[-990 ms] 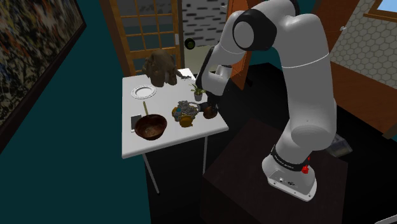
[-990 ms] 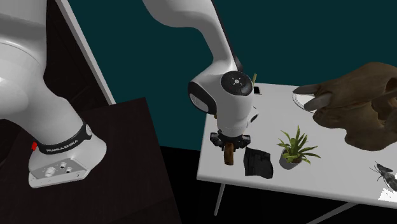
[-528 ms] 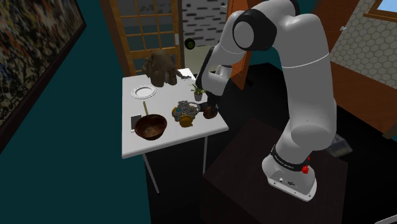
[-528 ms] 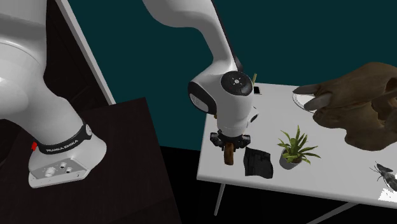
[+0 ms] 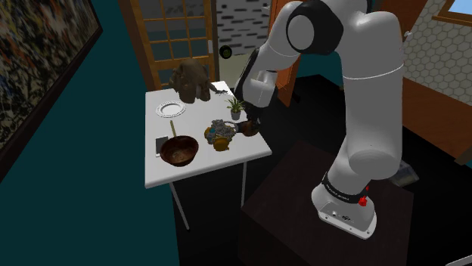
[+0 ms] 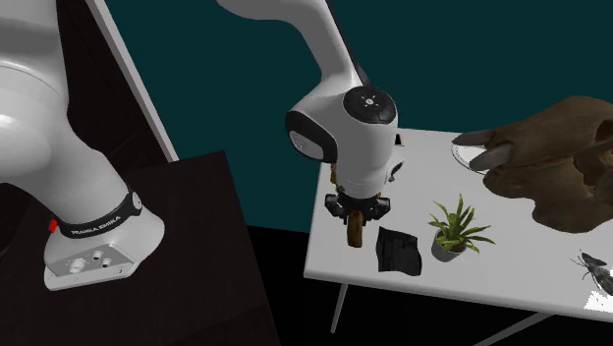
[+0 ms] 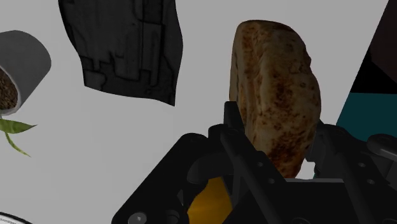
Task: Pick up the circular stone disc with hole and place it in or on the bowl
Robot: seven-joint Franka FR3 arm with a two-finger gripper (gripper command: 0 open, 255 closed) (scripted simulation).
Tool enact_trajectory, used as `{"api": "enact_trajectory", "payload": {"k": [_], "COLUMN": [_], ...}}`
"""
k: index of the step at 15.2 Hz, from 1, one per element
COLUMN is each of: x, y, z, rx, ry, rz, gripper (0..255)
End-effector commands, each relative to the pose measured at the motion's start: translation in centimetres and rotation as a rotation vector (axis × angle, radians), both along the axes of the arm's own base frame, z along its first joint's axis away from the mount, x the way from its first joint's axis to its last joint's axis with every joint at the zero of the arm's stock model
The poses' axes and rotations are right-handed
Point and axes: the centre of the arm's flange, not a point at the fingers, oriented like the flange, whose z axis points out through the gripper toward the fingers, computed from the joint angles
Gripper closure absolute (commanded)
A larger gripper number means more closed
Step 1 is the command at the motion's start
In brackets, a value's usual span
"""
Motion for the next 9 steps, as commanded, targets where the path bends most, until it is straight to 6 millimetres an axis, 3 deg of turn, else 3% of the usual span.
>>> {"api": "enact_trajectory", "payload": {"k": [1,9], "x": [0.1,0.1], "y": [0.0,0.0], "z": [1.0,5.3], "rx": [0.0,0.0], "ry": [0.0,0.0], "rz": [0.0,0.0], "gripper": [255,255]}}
